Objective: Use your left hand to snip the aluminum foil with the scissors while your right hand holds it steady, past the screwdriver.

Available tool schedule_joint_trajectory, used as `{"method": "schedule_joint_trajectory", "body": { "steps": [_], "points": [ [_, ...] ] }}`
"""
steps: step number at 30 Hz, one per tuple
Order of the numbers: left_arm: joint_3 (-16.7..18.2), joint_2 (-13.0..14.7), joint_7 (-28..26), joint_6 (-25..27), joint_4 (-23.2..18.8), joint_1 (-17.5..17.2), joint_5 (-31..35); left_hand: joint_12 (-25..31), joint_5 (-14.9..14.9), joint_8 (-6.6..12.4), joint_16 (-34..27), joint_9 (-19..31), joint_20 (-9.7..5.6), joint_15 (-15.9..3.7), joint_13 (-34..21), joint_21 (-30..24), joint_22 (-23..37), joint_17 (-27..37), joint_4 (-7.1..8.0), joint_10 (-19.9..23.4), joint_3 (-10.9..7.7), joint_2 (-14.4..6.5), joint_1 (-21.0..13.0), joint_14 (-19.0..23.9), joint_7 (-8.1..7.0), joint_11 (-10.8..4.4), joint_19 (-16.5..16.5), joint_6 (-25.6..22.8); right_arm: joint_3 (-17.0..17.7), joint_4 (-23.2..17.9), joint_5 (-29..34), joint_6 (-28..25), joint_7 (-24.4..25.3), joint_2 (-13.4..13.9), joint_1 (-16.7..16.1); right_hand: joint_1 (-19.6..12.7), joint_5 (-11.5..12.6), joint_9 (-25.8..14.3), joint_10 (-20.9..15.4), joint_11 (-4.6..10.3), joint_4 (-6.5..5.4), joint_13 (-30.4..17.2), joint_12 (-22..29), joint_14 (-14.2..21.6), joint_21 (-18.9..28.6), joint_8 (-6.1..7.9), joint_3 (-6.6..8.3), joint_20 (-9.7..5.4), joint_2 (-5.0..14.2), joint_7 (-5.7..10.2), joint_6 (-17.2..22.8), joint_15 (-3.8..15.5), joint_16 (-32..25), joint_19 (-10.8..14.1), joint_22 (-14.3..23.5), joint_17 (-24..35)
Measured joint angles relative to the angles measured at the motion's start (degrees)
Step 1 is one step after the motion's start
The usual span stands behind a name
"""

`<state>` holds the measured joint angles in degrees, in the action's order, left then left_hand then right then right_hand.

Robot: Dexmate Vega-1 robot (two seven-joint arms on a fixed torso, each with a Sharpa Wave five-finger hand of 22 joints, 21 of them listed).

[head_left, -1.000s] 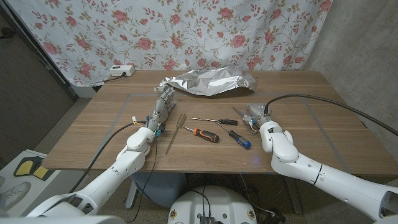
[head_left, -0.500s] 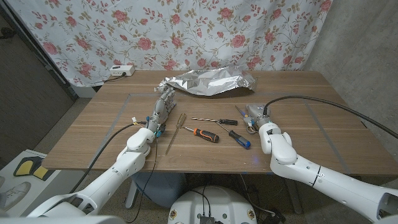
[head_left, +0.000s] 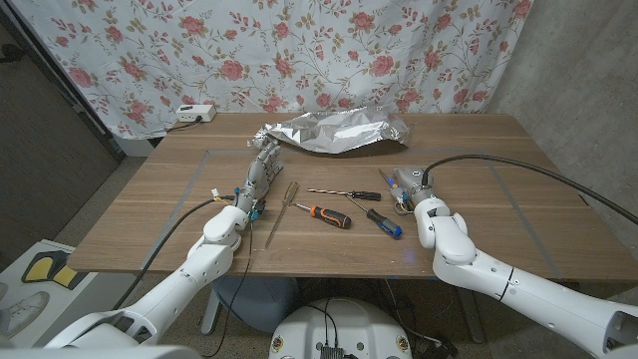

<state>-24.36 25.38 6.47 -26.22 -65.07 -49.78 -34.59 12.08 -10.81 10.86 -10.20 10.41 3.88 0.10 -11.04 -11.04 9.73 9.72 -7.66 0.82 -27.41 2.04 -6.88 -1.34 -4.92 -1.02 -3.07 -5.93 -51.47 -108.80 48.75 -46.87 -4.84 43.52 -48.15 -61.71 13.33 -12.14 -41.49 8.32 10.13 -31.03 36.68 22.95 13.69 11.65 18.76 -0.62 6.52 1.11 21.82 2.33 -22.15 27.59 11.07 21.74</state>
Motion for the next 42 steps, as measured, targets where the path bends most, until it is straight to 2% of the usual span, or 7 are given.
{"method": "schedule_joint_trajectory", "body": {
  "steps": [10,22,32,42],
  "points": [
    [-0.01,-0.01,0.02,-0.02,-0.07,0.0,-0.02,0.0,0.0,0.0,0.0,0.0,0.0,0.0,0.0,0.0,0.0,0.0,0.0,0.0,0.0,0.0,0.0,0.0,0.0,0.0,0.0,0.0,0.92,-0.94,-1.62,0.01,1.55,0.32,-0.75,-1.34,0.12,0.0,0.32,0.08,0.06,0.4,-0.23,-0.21,0.0,-0.24,0.05,-0.31,-0.01,-0.45,-0.46,0.21,0.0,0.32,0.0,0.72],
    [-0.1,-0.01,0.01,-0.02,-0.46,-0.04,0.0,0.0,0.0,0.0,0.0,0.0,0.0,0.0,0.0,0.0,0.0,0.0,0.09,0.0,0.41,0.0,0.0,0.0,0.0,0.0,0.0,0.0,4.17,-3.73,-5.42,0.99,4.47,1.42,-2.84,-2.5,0.11,0.01,0.31,0.07,-0.14,0.67,-0.34,-0.21,0.0,-0.24,-0.16,-0.63,-0.09,-0.29,-0.77,0.21,-0.39,-0.02,-0.01,1.46],
    [-0.15,-0.01,-0.29,0.1,-0.82,-0.14,0.18,0.0,0.0,0.0,0.0,0.0,0.0,0.0,0.0,0.0,0.0,0.0,0.09,0.0,0.41,0.0,0.0,0.0,0.0,0.0,0.0,0.0,8.45,-6.67,-10.52,3.15,9.13,2.22,-5.32,-3.32,0.21,0.01,0.3,0.06,-0.42,1.06,0.03,0.0,0.3,-0.23,-0.44,-0.94,-0.01,-0.3,-0.76,0.0,-0.83,0.3,-0.01,2.06],
    [-0.25,-0.04,-0.71,0.21,-1.28,-0.33,0.39,0.0,0.0,0.0,0.0,0.0,0.0,0.0,0.0,0.0,0.0,0.0,0.09,0.0,0.4,0.0,0.0,0.0,0.32,0.0,0.0,0.32,15.18,-10.35,-18.17,7.05,14.69,2.81,-9.28,-3.85,0.31,0.02,0.3,0.06,-0.66,1.47,0.02,0.25,0.69,-0.23,-0.68,-1.15,-0.25,-0.08,-0.54,0.25,-1.38,0.52,-0.01,2.59]
  ]
}}
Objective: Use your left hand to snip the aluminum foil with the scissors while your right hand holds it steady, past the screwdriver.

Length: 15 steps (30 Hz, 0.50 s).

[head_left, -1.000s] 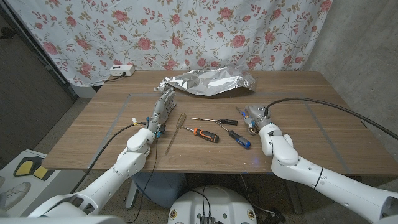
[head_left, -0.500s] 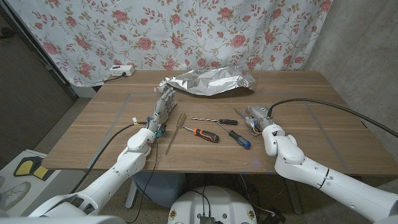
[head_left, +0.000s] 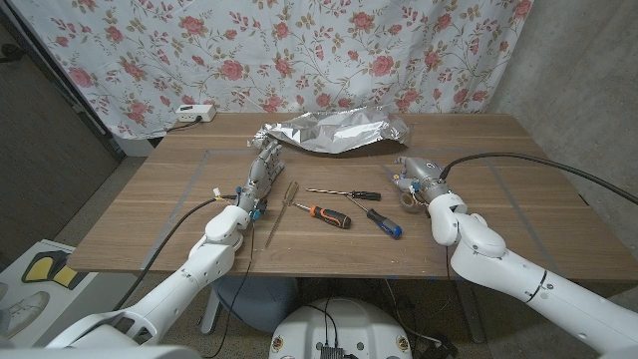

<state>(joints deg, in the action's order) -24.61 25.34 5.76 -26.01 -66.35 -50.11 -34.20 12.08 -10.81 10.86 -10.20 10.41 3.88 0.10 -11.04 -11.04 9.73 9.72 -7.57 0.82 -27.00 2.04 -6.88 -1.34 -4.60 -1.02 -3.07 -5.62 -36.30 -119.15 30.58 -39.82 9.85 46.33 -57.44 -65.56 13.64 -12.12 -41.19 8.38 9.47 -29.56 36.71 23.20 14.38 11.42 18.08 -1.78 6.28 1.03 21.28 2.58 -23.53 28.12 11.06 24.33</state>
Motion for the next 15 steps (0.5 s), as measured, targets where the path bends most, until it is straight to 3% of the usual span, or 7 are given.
{"method": "schedule_joint_trajectory", "body": {
  "steps": [15],
  "points": [
    [0.12,0.43,-0.31,0.36,-2.14,-0.72,-0.14,0.0,0.0,0.0,0.0,0.0,0.0,0.0,0.0,0.0,0.0,0.0,0.0,0.0,0.0,0.0,0.0,0.0,0.0,0.0,0.0,0.0,9.21,-3.71,-13.37,7.9,6.68,0.09,-5.13,-1.13,-0.01,0.0,-0.2,-0.2,-0.15,0.53,0.5,0.5,0.09,0.0,-0.78,-0.18,0.08,-0.02,0.64,-0.12,-0.65,0.19,0.29,0.75]
  ]
}}
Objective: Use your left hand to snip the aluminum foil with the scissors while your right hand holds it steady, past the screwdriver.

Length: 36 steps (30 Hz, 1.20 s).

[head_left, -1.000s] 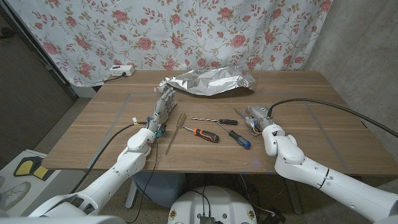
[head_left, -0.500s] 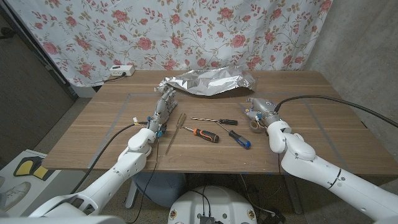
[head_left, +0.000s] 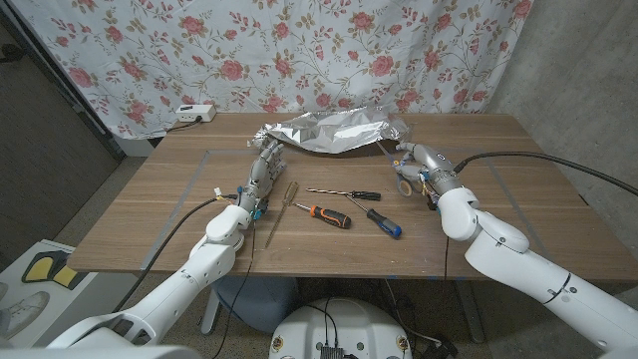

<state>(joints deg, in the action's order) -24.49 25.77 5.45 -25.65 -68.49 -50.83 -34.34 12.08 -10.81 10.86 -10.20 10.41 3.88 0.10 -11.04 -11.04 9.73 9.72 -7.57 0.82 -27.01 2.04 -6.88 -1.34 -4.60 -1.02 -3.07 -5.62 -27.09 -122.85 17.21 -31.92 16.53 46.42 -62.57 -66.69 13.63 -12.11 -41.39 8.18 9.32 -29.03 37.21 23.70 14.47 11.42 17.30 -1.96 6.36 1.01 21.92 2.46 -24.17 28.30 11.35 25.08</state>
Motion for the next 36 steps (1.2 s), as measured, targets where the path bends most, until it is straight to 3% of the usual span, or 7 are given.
{"method": "schedule_joint_trajectory", "body": {
  "steps": [8,9,12,27,30,33,36],
  "points": [
    [0.11,0.55,-0.18,0.11,-1.45,-0.62,0.0,0.0,0.0,0.0,0.0,0.0,0.0,0.0,0.0,0.0,0.0,0.0,0.0,0.0,0.0,0.0,0.0,0.0,0.79,0.0,0.0,-0.79,1.57,-0.44,-6.23,4.0,1.91,0.01,-0.72,-0.07,-0.01,0.0,0.0,0.0,0.0,0.15,0.03,0.0,0.0,0.0,-0.33,0.0,-0.07,0.31,0.31,0.0,0.0,0.0,0.0,0.31],
    [0.12,0.59,-0.52,0.28,-1.55,-0.67,0.05,0.0,0.0,0.0,0.0,0.0,0.0,0.0,0.0,0.0,0.0,0.0,0.0,0.0,0.0,-0.05,0.05,0.0,1.05,0.0,0.0,-1.05,4.0,-0.74,-6.56,4.2,1.99,-0.05,-1.75,-0.07,-0.01,0.0,0.0,0.0,0.0,0.16,0.03,0.0,0.0,0.0,-0.33,0.0,-0.07,0.31,0.31,0.0,-0.18,0.0,0.0,0.31],
    [0.16,0.82,-0.7,0.36,-2.13,-0.92,0.18,0.0,0.0,0.29,0.0,0.0,0.0,0.0,0.0,0.0,0.0,0.0,0.0,0.0,0.0,-0.5,0.0,0.0,1.5,0.0,0.0,-1.51,5.18,-0.74,-8.73,5.87,2.61,-0.35,-2.21,-0.07,-0.17,0.0,-0.01,0.0,-0.1,0.16,0.03,0.0,0.22,0.0,-0.43,0.01,-0.07,0.31,0.3,0.0,-0.21,0.0,0.0,0.57],
    [0.25,2.03,-1.36,0.43,-5.83,-2.29,0.88,0.23,0.0,0.66,0.0,0.0,-0.31,-0.51,0.0,0.0,0.0,0.0,-0.35,1.03,-0.35,-1.76,-1.27,-0.94,1.36,-1.01,0.31,-2.82,8.7,0.05,-17.22,13.2,5.44,-1.99,-3.67,-0.54,-0.22,0.0,-0.31,-0.31,-0.16,0.51,-0.04,0.21,0.69,0.0,-1.12,-0.11,0.09,0.62,0.61,0.21,-0.42,0.12,-0.01,1.07],
    [0.18,2.22,-1.36,0.43,-6.47,-2.42,0.88,0.39,0.0,0.94,0.0,0.0,-1.11,-1.54,0.0,0.0,0.0,0.0,-0.66,1.41,-0.66,-2.46,-1.96,-1.89,1.27,-0.57,0.99,-4.97,8.7,0.05,-18.42,14.34,5.67,-1.99,-3.67,-0.6,-0.24,0.0,-0.31,-0.31,-0.16,0.51,-0.05,0.51,0.83,0.0,-1.11,-0.62,0.15,0.62,0.6,0.06,-0.64,0.63,-0.01,1.34],
    [-0.03,2.4,-1.55,0.53,-7.11,-2.52,1.43,0.9,0.0,1.47,0.0,0.0,-2.27,-2.93,0.0,0.0,0.0,0.0,-0.81,3.44,-0.82,-2.79,-2.7,-1.62,1.35,-1.38,0.6,-6.93,9.5,0.73,-19.64,15.54,5.9,-2.68,-3.98,-0.91,-0.41,0.0,-0.31,-0.31,-0.4,0.65,-0.06,0.51,0.83,0.0,-1.35,-0.62,-0.16,0.62,0.6,0.06,-0.64,0.63,0.26,1.37],
    [-0.26,2.57,-1.58,0.85,-7.71,-2.54,1.74,0.9,0.0,1.51,0.0,0.0,-2.28,-3.1,0.0,0.0,0.0,0.0,-1.05,3.6,-1.06,-3.11,-3.11,-1.64,1.22,-1.54,0.59,-7.18,9.71,1.04,-20.76,16.66,5.96,-3.02,-4.14,-1.52,-0.44,0.0,-0.31,-0.31,-0.09,0.67,-0.09,0.51,1.23,0.0,-1.67,-0.62,0.26,0.62,0.6,0.06,-0.76,0.63,0.26,1.51]
  ]
}}
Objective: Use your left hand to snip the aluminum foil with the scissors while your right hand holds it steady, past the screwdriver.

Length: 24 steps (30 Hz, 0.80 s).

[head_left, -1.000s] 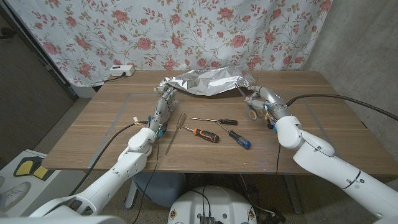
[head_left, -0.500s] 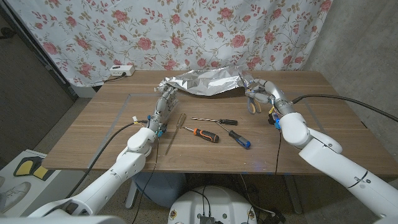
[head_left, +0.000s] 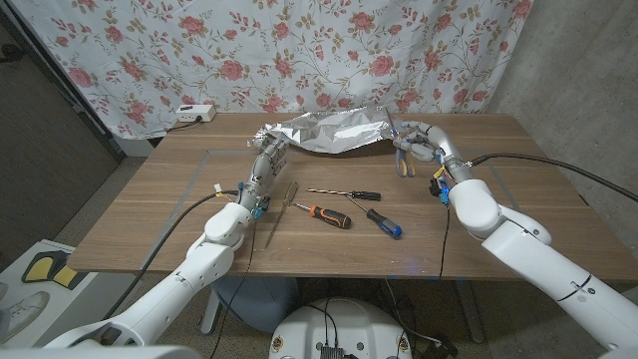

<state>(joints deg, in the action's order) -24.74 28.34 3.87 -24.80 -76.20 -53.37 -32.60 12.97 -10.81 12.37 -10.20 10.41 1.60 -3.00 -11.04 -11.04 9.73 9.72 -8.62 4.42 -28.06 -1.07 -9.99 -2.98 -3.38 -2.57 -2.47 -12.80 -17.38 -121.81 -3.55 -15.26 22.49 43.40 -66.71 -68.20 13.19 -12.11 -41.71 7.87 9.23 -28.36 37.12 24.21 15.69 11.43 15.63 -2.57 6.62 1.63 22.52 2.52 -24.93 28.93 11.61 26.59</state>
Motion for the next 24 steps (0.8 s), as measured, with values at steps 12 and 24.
{"method": "schedule_joint_trajectory", "body": {
  "steps": [12,24],
  "points": [
    [-1.29,0.76,0.77,1.57,-2.84,-0.02,0.66,0.0,0.23,0.0,0.0,0.0,0.3,0.33,0.13,0.24,0.0,0.0,-0.47,-0.44,-0.47,-0.9,-1.48,-0.33,-0.65,0.43,0.3,-1.25,1.33,1.58,-6.36,5.75,-1.02,-1.42,-0.47,-0.28,-0.23,0.0,0.0,0.0,-0.24,0.38,0.27,0.48,0.24,0.0,-0.24,-0.09,-0.12,0.0,0.0,0.11,-0.32,0.52,0.26,0.39],
    [-2.26,1.13,1.27,1.9,-4.85,-0.01,1.86,-0.27,0.45,1.43,0.0,0.13,0.03,0.64,-0.03,0.24,0.0,0.0,-0.71,-0.65,-0.71,-0.57,-2.88,-0.63,-2.48,0.21,0.65,-8.63,2.04,4.08,-12.71,10.73,-3.24,-2.88,0.02,-0.29,0.05,0.0,0.0,0.0,-0.31,0.31,0.27,0.48,0.66,0.0,-0.63,-0.09,-0.12,0.23,0.22,0.11,-0.32,0.52,0.77,0.65]
  ]
}}
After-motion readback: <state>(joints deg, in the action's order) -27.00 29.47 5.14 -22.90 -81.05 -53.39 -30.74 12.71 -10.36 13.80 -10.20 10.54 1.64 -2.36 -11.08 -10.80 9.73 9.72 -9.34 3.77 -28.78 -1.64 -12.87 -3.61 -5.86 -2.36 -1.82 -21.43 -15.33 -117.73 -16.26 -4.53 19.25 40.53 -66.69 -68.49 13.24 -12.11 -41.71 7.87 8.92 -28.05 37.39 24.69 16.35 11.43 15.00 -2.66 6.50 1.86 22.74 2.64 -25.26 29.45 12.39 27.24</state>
